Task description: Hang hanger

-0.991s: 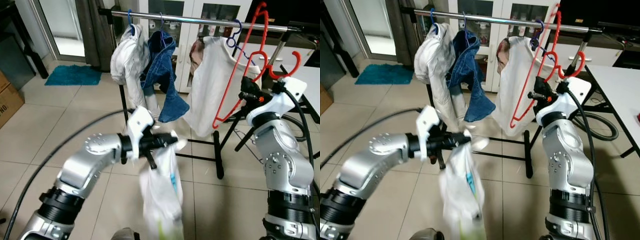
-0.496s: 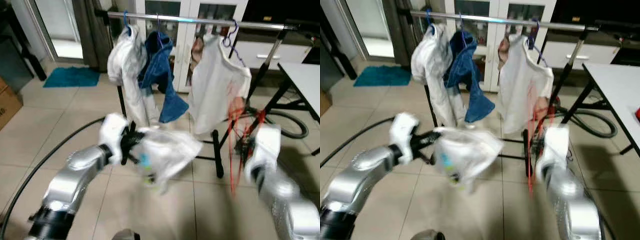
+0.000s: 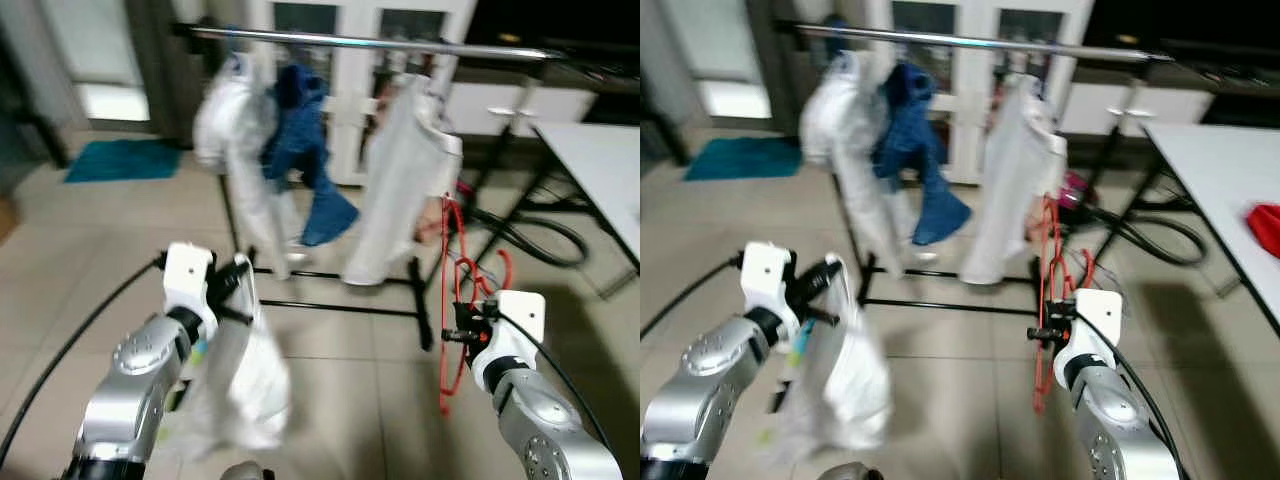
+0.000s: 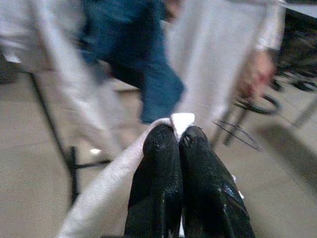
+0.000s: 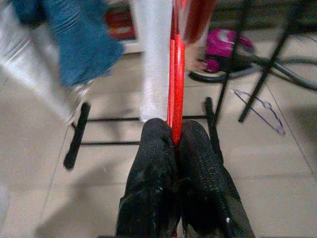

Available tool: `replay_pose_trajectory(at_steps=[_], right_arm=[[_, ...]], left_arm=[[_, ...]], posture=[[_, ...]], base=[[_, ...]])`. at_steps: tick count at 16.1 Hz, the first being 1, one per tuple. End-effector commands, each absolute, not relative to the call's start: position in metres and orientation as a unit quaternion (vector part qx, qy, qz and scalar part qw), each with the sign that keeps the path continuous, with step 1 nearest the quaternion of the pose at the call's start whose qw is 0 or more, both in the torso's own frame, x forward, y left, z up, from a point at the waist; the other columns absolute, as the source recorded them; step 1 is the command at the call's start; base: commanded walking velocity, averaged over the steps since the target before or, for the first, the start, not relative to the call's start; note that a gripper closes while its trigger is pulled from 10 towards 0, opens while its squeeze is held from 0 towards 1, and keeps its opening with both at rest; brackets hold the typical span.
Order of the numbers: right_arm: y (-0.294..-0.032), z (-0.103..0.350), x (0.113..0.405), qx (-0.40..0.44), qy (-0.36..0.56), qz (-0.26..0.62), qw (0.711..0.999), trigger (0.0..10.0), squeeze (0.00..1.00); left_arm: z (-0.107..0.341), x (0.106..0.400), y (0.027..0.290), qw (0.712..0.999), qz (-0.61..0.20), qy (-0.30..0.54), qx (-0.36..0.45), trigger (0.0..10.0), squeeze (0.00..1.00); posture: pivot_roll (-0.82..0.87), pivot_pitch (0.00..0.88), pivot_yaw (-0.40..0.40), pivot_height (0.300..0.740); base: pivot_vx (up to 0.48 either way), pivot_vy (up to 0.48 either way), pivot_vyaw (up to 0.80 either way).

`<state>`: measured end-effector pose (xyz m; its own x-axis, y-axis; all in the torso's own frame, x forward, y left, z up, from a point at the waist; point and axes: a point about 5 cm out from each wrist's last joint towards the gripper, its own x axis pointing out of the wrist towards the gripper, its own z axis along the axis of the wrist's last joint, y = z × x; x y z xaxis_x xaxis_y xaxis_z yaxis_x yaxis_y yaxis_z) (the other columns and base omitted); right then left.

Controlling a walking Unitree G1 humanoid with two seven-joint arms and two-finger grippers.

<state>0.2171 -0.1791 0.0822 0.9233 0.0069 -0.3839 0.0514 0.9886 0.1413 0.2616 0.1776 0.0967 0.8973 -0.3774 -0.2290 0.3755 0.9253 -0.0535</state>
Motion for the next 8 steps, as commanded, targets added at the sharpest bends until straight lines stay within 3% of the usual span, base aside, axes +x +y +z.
replay_pose_trajectory(at_steps=[1, 4, 8], right_arm=[[-0.1831, 0.0911, 0.2194, 0.089, 0.172, -0.02, 0.981, 10.0, 0.0], [-0.1816, 0.0917, 0.2209, 0.111, 0.174, -0.028, 0.978, 10.0, 0.0], [-0.1799, 0.0914, 0.2223, 0.139, 0.172, -0.032, 0.975, 10.0, 0.0]], left_arm=[[0.1057, 0.2636, 0.1674, 0.971, -0.218, 0.101, 0.0, 10.0, 0.0], [0.1061, 0.2661, 0.166, 0.977, -0.188, 0.102, 0.009, 10.0, 0.0], [0.1065, 0.2651, 0.1675, 0.97, -0.214, 0.113, 0.009, 10.0, 0.0]], posture=[[0.02, 0.0, -0.018, 0.74], [0.03, 0.0, -0.026, 0.74], [0.04, 0.0, -0.038, 0.74]], base=[[0.0, 0.0, -0.8], [0.0, 0.0, -0.8], [0.0, 0.0, -0.8]])
